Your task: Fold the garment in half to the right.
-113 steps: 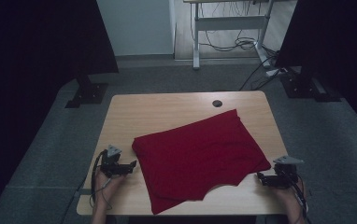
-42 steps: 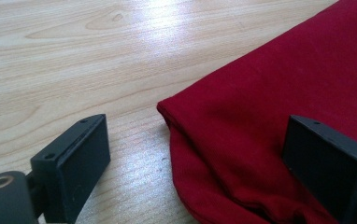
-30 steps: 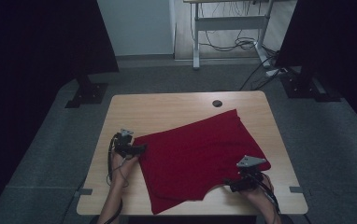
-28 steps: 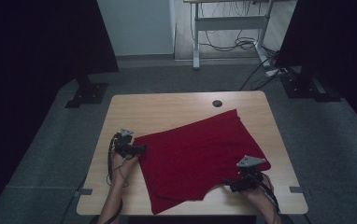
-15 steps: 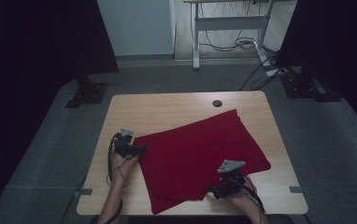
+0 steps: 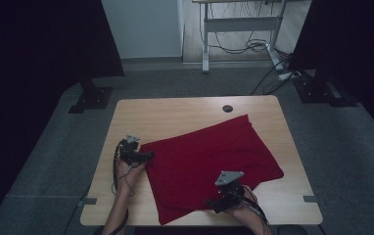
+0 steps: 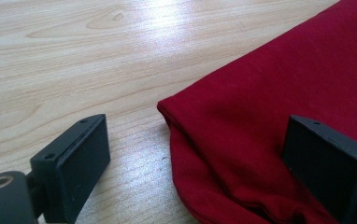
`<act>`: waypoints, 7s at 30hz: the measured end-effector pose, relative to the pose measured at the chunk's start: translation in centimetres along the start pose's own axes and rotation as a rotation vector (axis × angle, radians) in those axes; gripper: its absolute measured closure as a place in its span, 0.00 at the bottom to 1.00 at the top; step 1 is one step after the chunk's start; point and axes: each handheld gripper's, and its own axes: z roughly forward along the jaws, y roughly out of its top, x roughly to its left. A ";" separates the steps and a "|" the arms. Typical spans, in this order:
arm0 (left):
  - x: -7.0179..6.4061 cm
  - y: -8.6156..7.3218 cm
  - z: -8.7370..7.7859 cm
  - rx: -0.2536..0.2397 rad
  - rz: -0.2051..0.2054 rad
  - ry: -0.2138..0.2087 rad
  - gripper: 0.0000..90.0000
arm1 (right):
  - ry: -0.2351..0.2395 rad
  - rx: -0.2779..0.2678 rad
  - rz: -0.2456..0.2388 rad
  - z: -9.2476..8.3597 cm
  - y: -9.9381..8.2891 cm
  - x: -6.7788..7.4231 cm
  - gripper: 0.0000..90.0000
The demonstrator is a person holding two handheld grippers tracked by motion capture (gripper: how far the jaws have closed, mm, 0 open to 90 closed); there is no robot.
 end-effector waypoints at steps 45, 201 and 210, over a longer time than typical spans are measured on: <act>-1.0 -0.4 -0.7 -0.056 0.001 -0.128 0.88 | 0.041 0.087 -0.160 7.1 5.6 6.4 0.82; -9.3 1.0 -0.5 -0.135 0.430 -0.094 0.88 | 0.010 0.009 0.190 -0.7 -1.4 1.1 0.89; -7.1 1.8 -4.9 -0.220 0.362 -0.099 0.92 | 0.105 -0.020 0.159 -0.1 -0.5 2.7 0.89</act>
